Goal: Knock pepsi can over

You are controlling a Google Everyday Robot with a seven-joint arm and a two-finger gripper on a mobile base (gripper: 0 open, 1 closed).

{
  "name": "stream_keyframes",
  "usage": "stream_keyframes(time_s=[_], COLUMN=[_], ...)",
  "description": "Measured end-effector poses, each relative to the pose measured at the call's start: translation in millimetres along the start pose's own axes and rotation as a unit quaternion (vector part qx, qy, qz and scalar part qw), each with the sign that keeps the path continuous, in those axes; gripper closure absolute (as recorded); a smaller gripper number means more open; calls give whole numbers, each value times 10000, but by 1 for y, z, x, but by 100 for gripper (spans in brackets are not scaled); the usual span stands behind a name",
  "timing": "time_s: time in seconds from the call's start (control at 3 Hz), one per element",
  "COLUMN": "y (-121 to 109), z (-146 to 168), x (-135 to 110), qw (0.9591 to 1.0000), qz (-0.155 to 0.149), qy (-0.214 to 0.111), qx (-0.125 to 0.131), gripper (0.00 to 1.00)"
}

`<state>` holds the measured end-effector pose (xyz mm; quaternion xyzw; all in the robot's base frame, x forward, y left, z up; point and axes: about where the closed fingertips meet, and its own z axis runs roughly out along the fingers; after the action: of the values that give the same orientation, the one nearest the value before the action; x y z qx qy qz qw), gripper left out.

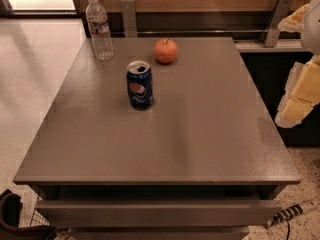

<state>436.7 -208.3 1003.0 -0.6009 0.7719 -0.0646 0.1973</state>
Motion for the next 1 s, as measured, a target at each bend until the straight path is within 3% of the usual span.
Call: stream_keyframes(time_s=[0.33, 0.67, 1.0], y=[0, -6, -9], z=[0, 6, 32], x=[0, -13, -44], qw=[10000, 9991, 9900], qz=[0, 101, 424], qy=[0, -404, -1343], qx=[1, 20, -57], gripper=[0, 0, 0])
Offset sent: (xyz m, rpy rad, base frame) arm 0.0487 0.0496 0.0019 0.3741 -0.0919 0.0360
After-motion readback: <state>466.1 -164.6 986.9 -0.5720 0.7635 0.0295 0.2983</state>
